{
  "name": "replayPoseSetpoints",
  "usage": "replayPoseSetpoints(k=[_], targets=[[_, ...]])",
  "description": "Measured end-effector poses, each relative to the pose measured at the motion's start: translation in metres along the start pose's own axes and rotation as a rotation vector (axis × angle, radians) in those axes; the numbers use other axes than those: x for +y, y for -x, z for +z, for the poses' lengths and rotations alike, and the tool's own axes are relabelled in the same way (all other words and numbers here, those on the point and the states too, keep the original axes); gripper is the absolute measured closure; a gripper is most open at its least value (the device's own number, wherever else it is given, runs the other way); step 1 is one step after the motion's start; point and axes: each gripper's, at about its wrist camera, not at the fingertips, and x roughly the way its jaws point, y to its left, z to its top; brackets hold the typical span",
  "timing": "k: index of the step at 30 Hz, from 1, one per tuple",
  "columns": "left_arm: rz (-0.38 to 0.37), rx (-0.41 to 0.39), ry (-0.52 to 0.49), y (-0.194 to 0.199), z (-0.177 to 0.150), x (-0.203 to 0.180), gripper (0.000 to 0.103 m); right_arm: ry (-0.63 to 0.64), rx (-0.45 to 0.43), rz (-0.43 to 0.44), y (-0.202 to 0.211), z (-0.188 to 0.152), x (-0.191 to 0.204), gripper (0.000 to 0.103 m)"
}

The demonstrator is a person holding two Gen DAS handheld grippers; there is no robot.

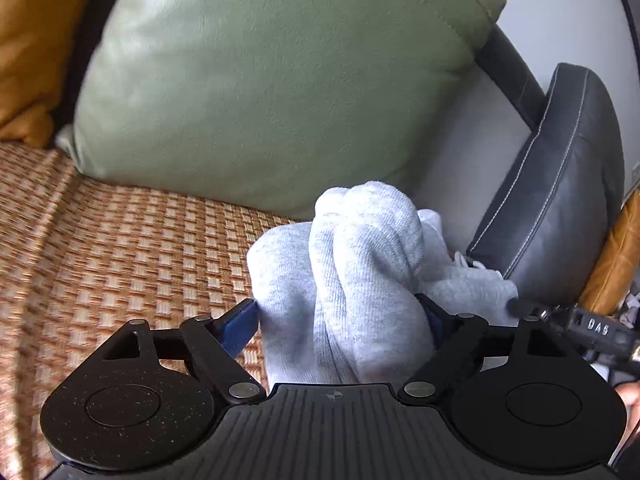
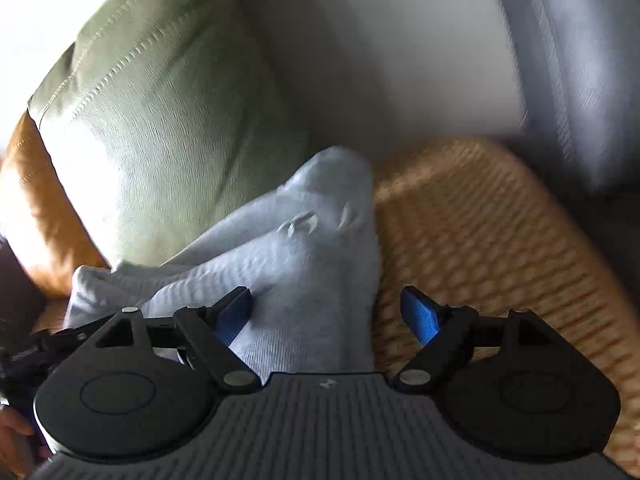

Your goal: Fold clothes

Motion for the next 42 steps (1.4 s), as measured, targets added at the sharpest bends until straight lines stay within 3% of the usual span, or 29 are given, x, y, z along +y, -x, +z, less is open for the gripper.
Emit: replayPoseSetpoints(k=[2,4,6,7,9,12,13,18,20,22,25,29,31,32,33,37,40,42], targets=[[0.031,-0.022,-0.033,0.025,0.004,-0.006,0.015,0.044,-0.102,-0.027,0.038,0.002,0.011,0.020],[0.062,-0.044,-0.067,0.049,0.008,-0.012,0.016,0.092,-0.142,0.013,0.069,0.003,0.025,0.026],[0.061,-0.067,-0.124,0.068,0.015,-0.022,0.028,0.146,-0.131,0.050,0.087,0.006,0.041,0.038],[0.044,-0.060,-0.169,0.072,0.022,-0.030,0.047,0.167,-0.121,0.061,0.091,0.007,0.048,0.043],[0.044,-0.035,-0.291,0.070,0.031,-0.051,0.061,0.204,-0.093,0.065,0.088,0.007,0.061,0.048],[0.066,0.000,-0.492,0.042,0.035,-0.088,0.061,0.276,-0.043,0.042,0.068,0.002,0.076,0.051],[0.076,0.005,-0.512,0.028,0.034,-0.093,0.054,0.291,-0.025,0.031,0.058,-0.001,0.078,0.052],[0.174,0.064,-0.565,-0.045,0.028,-0.088,0.053,0.314,0.045,-0.020,-0.003,-0.009,0.072,0.056],[0.193,0.081,-0.557,-0.068,0.024,-0.077,0.058,0.311,0.064,-0.037,-0.030,-0.008,0.067,0.060],[0.175,0.066,-0.478,-0.080,0.020,-0.063,0.064,0.358,0.112,-0.056,-0.051,-0.015,0.070,0.060],[0.197,0.002,-0.463,-0.086,0.002,-0.058,0.067,0.374,0.121,-0.044,-0.059,-0.018,0.064,0.059],[0.232,0.002,-0.494,-0.075,0.003,-0.071,0.062,0.359,0.074,-0.037,-0.051,-0.020,0.063,0.059],[0.226,-0.015,-0.552,-0.055,0.008,-0.078,0.053,0.315,0.029,-0.019,-0.033,-0.022,0.063,0.054],[0.227,-0.027,-0.576,-0.044,0.011,-0.082,0.039,0.286,0.007,-0.008,-0.022,-0.024,0.062,0.054],[0.240,-0.046,-0.589,-0.029,0.011,-0.085,0.033,0.281,-0.009,0.004,-0.010,-0.027,0.063,0.053],[0.156,-0.038,-0.596,0.014,0.002,-0.091,0.030,0.378,-0.051,0.016,0.028,-0.047,0.074,0.047],[0.197,0.028,-0.632,0.005,-0.024,-0.089,0.033,0.403,-0.031,0.005,0.032,-0.061,0.082,0.047],[0.207,-0.005,-0.580,0.000,-0.035,-0.081,0.034,0.393,-0.001,-0.013,0.023,-0.070,0.085,0.046]])
